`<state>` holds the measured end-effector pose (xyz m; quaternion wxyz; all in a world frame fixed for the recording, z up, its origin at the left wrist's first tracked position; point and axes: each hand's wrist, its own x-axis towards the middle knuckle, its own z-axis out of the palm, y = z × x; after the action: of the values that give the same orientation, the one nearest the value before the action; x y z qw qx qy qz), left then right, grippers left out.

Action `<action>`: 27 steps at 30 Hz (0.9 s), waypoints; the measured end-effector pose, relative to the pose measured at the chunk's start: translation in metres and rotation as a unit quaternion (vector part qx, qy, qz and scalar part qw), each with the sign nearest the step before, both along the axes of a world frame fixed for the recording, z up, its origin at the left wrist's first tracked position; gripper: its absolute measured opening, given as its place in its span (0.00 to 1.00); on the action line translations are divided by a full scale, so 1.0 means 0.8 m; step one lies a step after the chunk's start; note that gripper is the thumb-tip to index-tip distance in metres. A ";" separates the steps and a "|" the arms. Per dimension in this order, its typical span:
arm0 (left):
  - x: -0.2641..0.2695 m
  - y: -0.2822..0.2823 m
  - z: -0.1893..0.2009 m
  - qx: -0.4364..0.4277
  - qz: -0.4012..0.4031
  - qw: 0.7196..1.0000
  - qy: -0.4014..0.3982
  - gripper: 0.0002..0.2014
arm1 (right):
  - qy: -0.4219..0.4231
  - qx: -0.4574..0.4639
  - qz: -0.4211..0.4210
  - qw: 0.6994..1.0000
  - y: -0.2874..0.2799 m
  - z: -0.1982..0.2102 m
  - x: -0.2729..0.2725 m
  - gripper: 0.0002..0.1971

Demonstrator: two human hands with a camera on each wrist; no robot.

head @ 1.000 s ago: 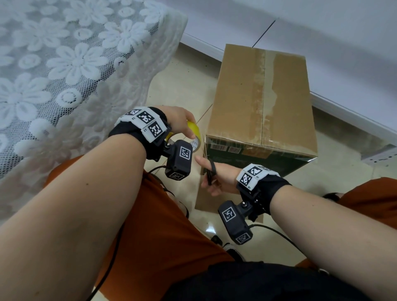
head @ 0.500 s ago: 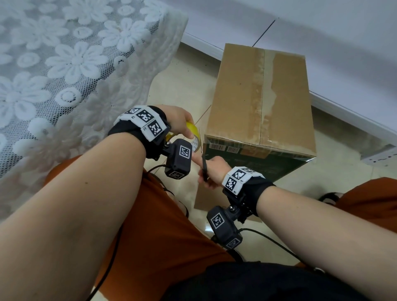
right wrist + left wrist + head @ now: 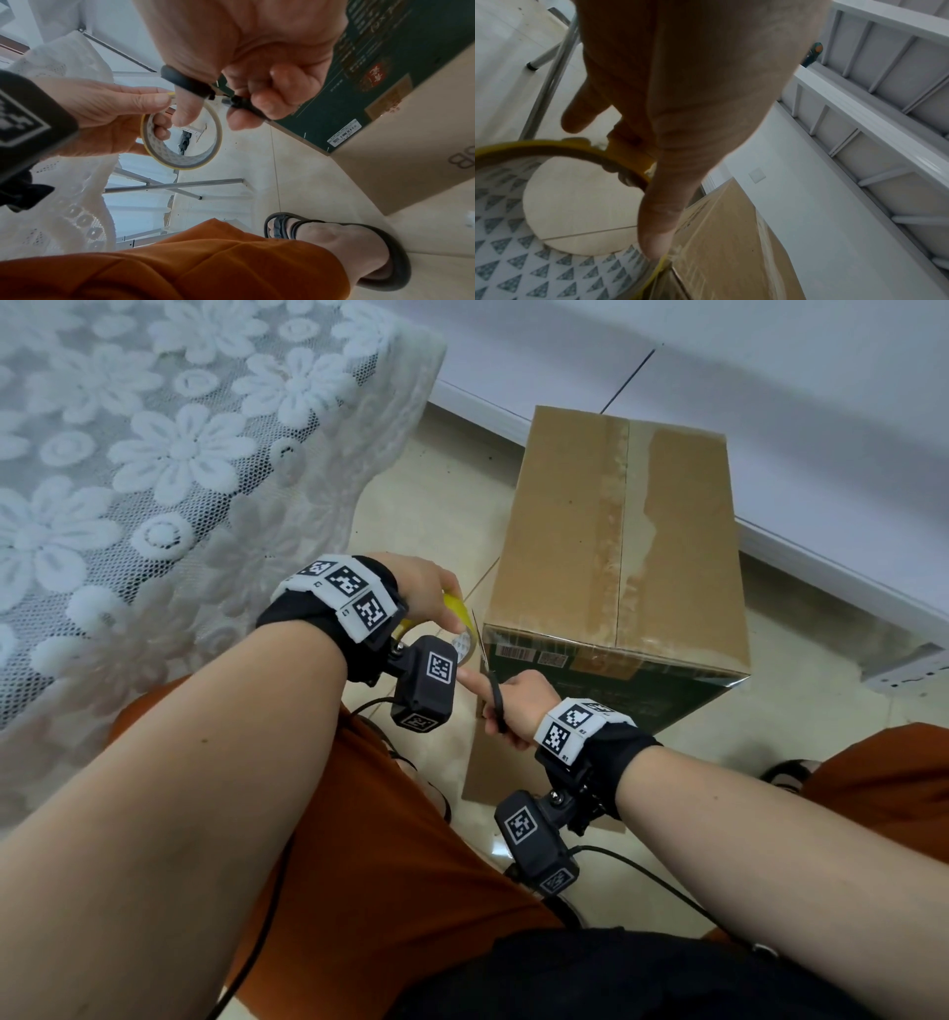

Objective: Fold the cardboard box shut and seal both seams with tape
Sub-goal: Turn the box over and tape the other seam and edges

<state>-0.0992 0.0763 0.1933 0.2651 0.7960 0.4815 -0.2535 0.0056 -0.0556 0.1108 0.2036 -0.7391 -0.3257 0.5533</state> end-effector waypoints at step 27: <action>0.006 -0.008 -0.021 0.041 -0.054 0.996 0.054 0.26 | 0.011 -0.079 0.036 0.996 0.000 -0.007 -0.007 0.34</action>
<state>-0.0942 0.0702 0.1764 0.1915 0.8163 0.4616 -0.2898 0.0001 -0.0556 0.1055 0.1281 -0.7342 -0.3055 0.5926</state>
